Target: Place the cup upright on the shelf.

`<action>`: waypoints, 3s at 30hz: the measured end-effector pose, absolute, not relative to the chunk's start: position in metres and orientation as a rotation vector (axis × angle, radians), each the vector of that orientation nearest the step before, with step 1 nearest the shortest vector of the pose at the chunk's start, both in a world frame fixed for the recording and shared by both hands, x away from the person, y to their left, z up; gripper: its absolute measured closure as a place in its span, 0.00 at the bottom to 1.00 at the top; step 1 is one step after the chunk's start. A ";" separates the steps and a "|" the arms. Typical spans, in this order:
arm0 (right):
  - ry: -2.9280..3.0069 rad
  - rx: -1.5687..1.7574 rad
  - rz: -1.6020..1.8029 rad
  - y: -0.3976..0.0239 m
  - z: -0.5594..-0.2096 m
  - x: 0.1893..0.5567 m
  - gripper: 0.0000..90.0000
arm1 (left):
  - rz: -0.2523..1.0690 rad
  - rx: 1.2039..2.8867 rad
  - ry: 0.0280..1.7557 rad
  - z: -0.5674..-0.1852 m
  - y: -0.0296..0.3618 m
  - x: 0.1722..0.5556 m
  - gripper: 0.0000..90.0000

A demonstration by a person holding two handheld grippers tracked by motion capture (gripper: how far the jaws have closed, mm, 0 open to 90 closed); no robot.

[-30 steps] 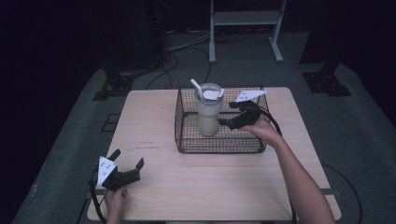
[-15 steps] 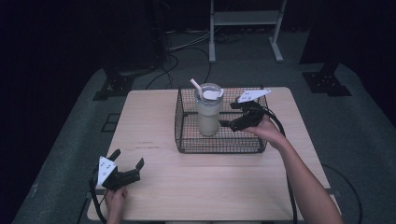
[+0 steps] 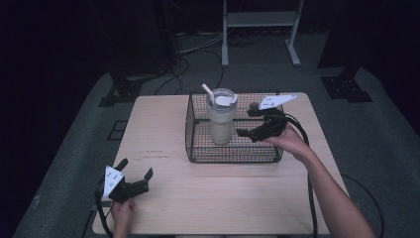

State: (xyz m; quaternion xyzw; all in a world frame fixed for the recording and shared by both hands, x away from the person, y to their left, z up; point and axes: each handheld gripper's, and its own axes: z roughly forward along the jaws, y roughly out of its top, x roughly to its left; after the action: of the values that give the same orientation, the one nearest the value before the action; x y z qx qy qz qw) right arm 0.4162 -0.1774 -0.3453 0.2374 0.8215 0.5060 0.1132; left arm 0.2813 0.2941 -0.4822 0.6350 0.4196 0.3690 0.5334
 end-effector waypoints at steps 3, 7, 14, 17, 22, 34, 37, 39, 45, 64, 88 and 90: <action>2.404 0.697 1.498 -0.180 -0.346 0.411 0.10 | 0.880 1.514 1.000 -0.482 0.294 0.281 0.00; 2.412 0.694 1.512 -0.184 -0.348 0.405 0.10 | 0.881 1.516 0.999 -0.482 0.294 0.281 0.00; 2.418 0.677 1.521 -0.190 -0.349 0.394 0.10 | 0.882 1.521 0.998 -0.482 0.294 0.281 0.00; 2.417 0.678 1.522 -0.194 -0.350 0.390 0.10 | 0.882 1.522 0.998 -0.482 0.293 0.281 0.00; 2.416 0.686 1.536 -0.201 -0.352 0.383 0.10 | 0.880 1.520 0.999 -0.482 0.293 0.281 0.00; 2.408 0.697 1.550 -0.214 -0.357 0.369 0.10 | 0.882 1.521 1.000 -0.482 0.292 0.281 0.00; 2.408 0.691 1.543 -0.217 -0.359 0.367 0.10 | 0.882 1.523 1.000 -0.482 0.292 0.281 0.00; 2.408 0.699 1.551 -0.220 -0.360 0.365 0.10 | 0.884 1.525 0.999 -0.482 0.293 0.281 0.00; 2.395 0.716 1.568 -0.228 -0.365 0.358 0.10 | 0.884 1.526 0.998 -0.482 0.292 0.281 0.00; 2.392 0.761 1.579 -0.247 -0.382 0.341 0.10 | 0.888 1.530 0.998 -0.482 0.292 0.282 0.00; 2.356 0.825 1.607 -0.271 -0.415 0.318 0.10 | 0.892 1.542 0.996 -0.482 0.292 0.282 0.00; 2.352 0.835 1.603 -0.273 -0.418 0.316 0.10 | 0.892 1.541 0.996 -0.482 0.291 0.282 0.00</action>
State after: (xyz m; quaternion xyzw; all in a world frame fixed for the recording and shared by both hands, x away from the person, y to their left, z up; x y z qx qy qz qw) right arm 0.3160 -0.2729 -0.4182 0.2803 0.7898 0.5384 0.0877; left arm 0.2816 0.2913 -0.4822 0.6437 0.4159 0.3726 0.5233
